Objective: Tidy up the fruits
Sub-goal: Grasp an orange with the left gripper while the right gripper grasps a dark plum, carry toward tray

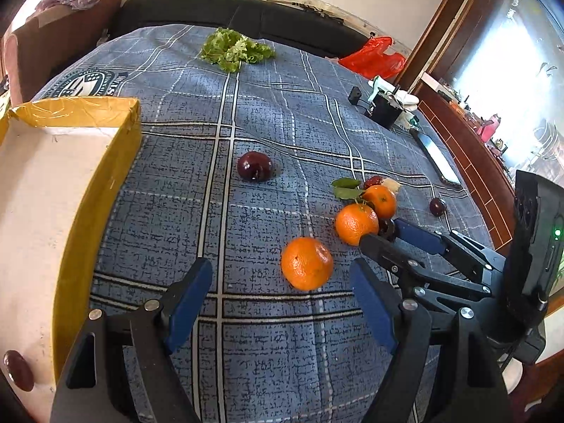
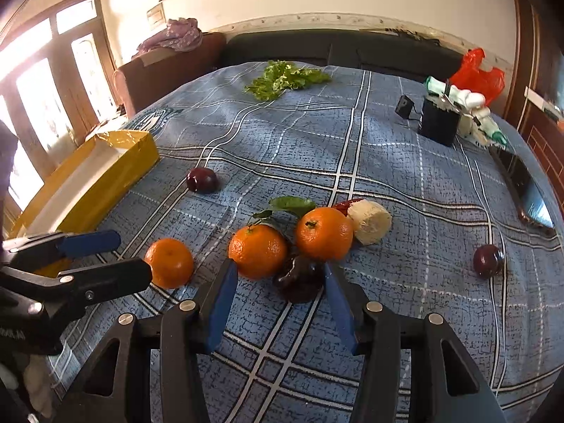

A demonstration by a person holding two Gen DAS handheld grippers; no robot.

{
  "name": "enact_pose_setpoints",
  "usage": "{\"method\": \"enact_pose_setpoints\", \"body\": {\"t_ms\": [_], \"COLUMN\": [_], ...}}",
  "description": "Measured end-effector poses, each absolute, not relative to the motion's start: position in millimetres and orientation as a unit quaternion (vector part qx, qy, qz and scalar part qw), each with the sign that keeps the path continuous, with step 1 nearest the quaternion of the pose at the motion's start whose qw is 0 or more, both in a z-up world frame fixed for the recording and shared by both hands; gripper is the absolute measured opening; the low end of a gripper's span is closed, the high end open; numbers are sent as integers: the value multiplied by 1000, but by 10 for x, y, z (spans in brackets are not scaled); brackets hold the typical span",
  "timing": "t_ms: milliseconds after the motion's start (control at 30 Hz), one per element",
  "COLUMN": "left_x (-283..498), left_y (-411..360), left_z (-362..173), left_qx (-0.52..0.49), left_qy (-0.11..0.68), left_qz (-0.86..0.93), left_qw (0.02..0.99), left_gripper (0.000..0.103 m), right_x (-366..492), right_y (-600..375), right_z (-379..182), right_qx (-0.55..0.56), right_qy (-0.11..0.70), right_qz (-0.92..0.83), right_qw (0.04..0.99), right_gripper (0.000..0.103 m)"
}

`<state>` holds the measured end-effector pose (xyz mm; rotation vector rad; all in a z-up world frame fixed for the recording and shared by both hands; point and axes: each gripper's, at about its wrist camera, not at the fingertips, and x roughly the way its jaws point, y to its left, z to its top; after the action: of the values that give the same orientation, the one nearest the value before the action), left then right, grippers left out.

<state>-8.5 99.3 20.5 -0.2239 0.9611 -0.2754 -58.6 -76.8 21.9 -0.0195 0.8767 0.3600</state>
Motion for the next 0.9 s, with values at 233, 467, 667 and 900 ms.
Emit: {"method": "enact_pose_setpoints", "body": {"t_ms": [233,467,667,900], "left_x": [-47,34,36,29], "left_y": [802,766,648,727], "left_z": [170,71,63,67], "left_qx": [-78,-79,-50,-72], "left_qy": [450,450,445,441], "left_qz": [-143,-152,-155,-166], "left_qw": [878,876,880,879], "left_gripper": [67,52,41,33], "right_x": [-625,-608,-552,-545], "right_y": [-826,-849,-886,-908], "right_z": [245,217,159,155], "right_qx": [-11,-3,13,28], "right_qy": [426,431,446,445], "right_qz": [158,159,155,156], "right_qw": [891,888,881,882], "right_gripper": [29,35,37,35]}}
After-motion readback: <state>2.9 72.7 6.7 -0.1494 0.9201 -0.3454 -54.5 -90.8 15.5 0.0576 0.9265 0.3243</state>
